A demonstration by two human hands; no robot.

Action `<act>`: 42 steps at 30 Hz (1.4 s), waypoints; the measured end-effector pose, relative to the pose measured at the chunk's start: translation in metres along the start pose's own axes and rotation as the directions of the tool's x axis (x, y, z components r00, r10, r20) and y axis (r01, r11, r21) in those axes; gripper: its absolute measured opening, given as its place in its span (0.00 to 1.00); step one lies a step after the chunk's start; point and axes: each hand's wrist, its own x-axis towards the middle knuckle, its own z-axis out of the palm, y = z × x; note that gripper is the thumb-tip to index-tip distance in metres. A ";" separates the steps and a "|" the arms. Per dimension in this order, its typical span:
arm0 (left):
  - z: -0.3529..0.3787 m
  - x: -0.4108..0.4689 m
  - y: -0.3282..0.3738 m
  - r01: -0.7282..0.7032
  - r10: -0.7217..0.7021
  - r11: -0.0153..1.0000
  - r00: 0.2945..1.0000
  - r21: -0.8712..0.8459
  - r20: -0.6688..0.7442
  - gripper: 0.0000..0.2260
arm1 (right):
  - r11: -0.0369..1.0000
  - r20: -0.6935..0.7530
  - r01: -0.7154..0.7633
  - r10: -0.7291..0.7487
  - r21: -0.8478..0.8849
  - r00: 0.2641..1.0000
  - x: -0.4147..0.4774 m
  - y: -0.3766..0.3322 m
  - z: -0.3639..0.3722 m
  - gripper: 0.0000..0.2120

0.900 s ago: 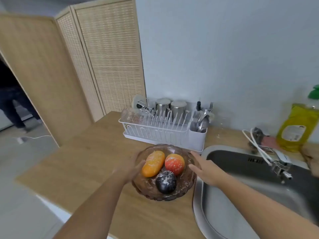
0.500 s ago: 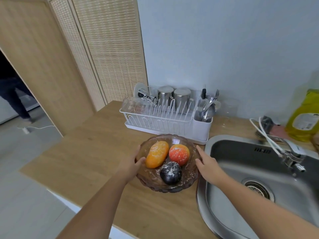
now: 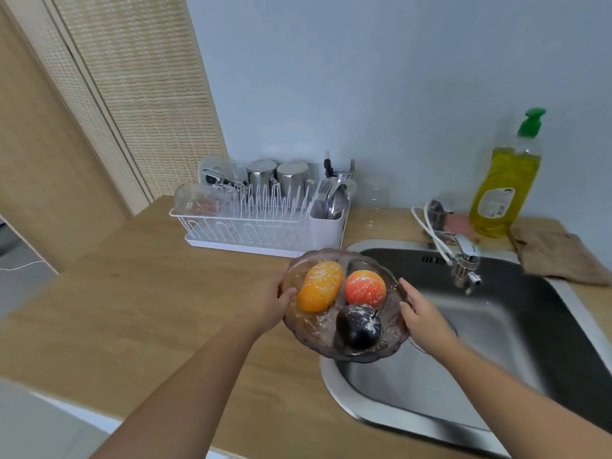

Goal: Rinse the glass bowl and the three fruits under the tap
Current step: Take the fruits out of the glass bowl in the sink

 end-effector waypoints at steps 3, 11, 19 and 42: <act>0.039 0.003 0.021 -0.007 0.008 1.000 0.997 -0.024 0.073 0.25 | 0.998 -0.053 -0.039 0.036 -0.051 0.998 -0.012 0.025 -0.030 0.24; 0.129 0.005 0.071 -0.062 0.029 0.974 0.988 0.217 0.151 0.28 | 0.973 -0.110 -0.110 0.089 -0.205 0.990 -0.037 0.080 -0.097 0.25; 0.178 0.019 0.064 0.055 -0.117 0.976 0.949 0.210 0.294 0.32 | 0.923 -0.077 -0.234 0.221 -0.305 0.972 -0.022 0.114 -0.104 0.29; 0.188 0.042 0.045 0.072 -0.294 0.809 0.909 0.583 0.296 0.32 | 0.906 0.097 -0.292 0.335 -0.307 0.937 0.001 0.137 -0.072 0.34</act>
